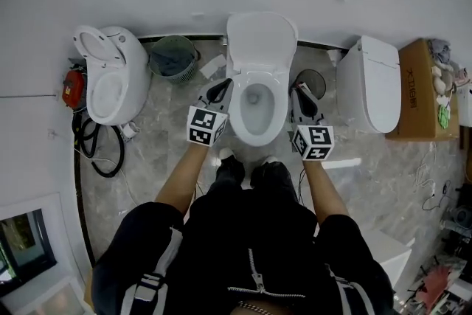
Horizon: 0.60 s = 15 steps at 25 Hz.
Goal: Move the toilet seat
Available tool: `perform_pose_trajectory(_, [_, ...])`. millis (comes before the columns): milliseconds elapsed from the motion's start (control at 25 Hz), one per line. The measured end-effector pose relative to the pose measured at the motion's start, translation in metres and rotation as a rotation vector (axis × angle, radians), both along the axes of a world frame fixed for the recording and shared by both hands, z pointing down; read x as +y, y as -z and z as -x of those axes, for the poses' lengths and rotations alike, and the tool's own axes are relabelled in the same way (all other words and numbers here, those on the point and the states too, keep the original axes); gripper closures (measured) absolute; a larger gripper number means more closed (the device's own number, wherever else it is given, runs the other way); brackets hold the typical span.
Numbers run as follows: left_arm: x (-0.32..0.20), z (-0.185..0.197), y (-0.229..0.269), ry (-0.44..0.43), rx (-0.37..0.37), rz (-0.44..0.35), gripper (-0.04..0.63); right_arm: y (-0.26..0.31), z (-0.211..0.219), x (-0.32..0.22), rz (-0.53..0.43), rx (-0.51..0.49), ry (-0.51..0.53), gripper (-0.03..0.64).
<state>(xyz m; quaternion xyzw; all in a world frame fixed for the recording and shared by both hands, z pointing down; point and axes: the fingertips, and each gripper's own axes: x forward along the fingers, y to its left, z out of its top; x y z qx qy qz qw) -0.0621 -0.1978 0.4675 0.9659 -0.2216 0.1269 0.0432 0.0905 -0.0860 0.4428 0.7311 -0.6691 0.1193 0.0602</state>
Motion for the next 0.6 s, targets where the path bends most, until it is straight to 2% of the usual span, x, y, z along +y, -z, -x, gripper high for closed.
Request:
perform_pose_trajectory(360, [-0.022, -0.028, -0.016, 0.024, -0.013, 0.013, 0.592, -0.023, -0.03, -0.02, 0.009, -0.036, 0.02, 0.588])
perform_pose_trajectory(600, [-0.028, -0.042, -0.047, 0.012, -0.047, 0.053, 0.592, -0.057, -0.044, -0.028, 0.071, -0.067, 0.037, 0.572])
